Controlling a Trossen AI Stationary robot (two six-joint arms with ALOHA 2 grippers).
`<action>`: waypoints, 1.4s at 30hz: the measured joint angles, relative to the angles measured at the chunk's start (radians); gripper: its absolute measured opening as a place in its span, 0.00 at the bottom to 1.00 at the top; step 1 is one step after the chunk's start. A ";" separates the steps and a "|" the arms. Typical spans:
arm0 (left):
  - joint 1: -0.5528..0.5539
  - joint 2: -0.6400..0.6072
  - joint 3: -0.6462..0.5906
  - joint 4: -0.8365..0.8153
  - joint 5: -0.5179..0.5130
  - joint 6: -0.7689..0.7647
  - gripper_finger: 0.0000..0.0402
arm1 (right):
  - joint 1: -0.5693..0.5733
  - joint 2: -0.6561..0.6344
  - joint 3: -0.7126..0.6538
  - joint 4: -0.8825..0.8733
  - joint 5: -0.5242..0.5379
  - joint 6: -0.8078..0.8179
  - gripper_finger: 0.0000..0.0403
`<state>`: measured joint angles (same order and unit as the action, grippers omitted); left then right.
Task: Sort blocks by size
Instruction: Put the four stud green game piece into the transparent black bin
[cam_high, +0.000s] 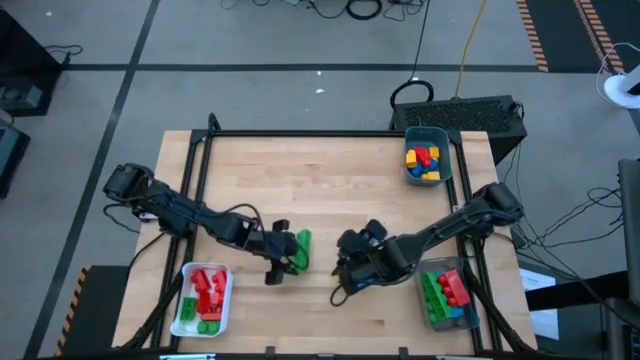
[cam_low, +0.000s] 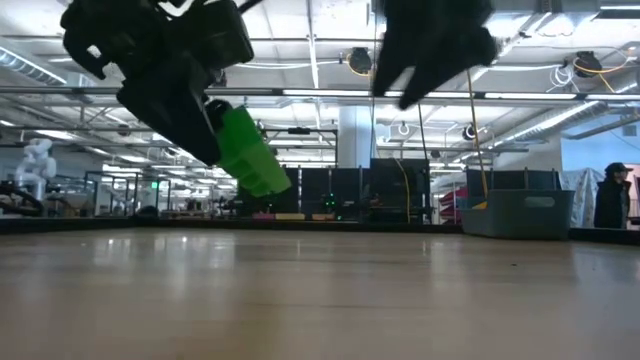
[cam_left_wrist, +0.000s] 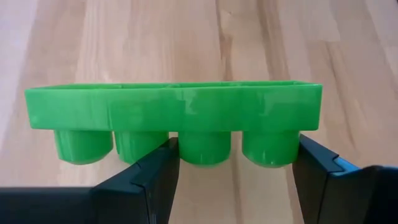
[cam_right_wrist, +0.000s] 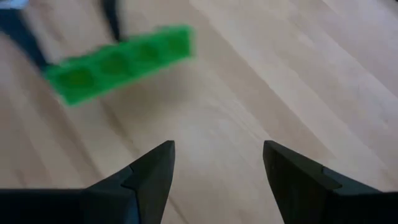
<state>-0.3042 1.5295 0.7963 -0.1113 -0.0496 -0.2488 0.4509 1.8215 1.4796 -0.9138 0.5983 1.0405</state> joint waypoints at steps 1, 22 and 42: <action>-0.005 0.000 0.000 0.002 -0.011 0.021 0.54 | -0.002 0.013 0.000 0.049 0.000 -0.050 0.57; -0.088 0.000 0.000 0.050 0.079 0.496 0.54 | 0.001 0.236 0.000 0.518 0.171 -1.451 0.65; -0.037 0.000 0.000 0.051 0.128 0.402 0.54 | 0.006 0.237 0.000 0.520 0.022 -1.353 0.75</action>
<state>-0.3416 1.5295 0.7967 -0.0600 0.0784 0.1529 0.4573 2.0586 1.4792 -0.3939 0.6206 -0.3122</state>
